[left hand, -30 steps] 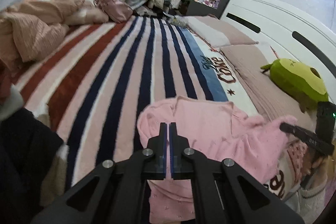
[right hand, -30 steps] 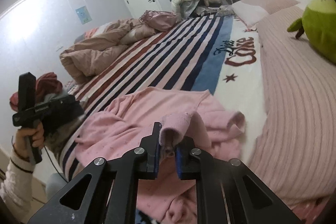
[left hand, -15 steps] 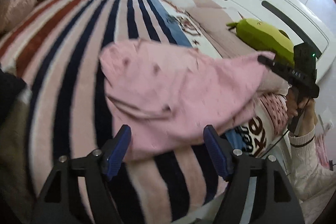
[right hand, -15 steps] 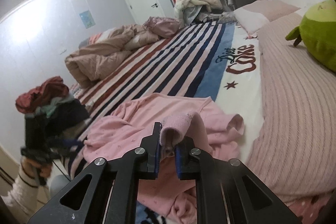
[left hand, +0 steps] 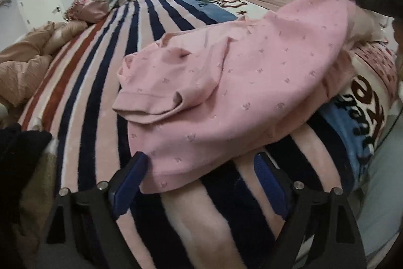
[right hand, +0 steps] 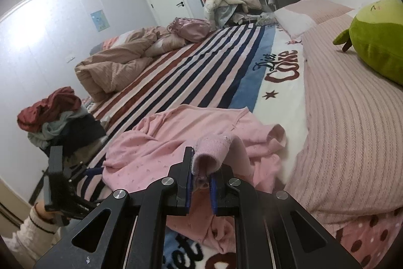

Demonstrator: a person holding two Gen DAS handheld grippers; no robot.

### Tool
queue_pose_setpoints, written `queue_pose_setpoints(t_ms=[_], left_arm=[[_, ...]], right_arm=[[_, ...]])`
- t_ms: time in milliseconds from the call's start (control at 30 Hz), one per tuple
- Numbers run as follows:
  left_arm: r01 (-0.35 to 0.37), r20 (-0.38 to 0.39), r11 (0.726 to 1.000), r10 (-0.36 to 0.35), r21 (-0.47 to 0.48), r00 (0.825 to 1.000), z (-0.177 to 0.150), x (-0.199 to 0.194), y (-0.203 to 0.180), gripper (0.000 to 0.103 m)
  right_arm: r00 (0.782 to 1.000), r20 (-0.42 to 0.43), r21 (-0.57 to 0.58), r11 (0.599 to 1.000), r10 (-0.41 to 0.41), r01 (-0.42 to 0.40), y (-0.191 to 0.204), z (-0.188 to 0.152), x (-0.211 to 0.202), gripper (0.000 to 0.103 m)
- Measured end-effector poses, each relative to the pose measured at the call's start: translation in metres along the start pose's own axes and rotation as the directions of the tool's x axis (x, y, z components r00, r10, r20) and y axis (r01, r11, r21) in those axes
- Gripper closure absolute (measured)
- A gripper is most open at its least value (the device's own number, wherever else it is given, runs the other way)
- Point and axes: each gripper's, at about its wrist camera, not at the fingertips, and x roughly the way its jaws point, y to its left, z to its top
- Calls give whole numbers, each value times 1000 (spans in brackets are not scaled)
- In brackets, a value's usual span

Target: Fold small clothes

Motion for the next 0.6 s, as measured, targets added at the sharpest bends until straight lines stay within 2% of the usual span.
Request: queue_pose_setpoints(t_ms=[100, 200, 300, 367, 467, 600], left_arm=[[-31, 41, 998, 33, -50, 999, 4, -7, 9, 19], [0, 93, 993, 11, -119, 996, 9, -20, 25, 26], [22, 110, 981, -1, -190, 994, 19, -26, 45, 51], [24, 92, 983, -7, -184, 996, 28, -21, 50, 82], [47, 83, 981, -31, -189, 996, 45, -12, 58, 96], [48, 118, 974, -23, -220, 993, 78, -9, 75, 97]], right_arm=[[1000, 1, 3, 1000, 0, 0, 0, 0, 0, 97], [1000, 3, 6, 1000, 0, 0, -2, 0, -2, 97], [1000, 8, 6, 1000, -1, 1, -3, 3, -2, 97], [1000, 9, 9, 1000, 0, 0, -5, 6, 0, 97], [1000, 1, 17, 1000, -1, 1, -9, 12, 9, 97], [999, -19, 20, 999, -49, 49, -17, 26, 29, 97]])
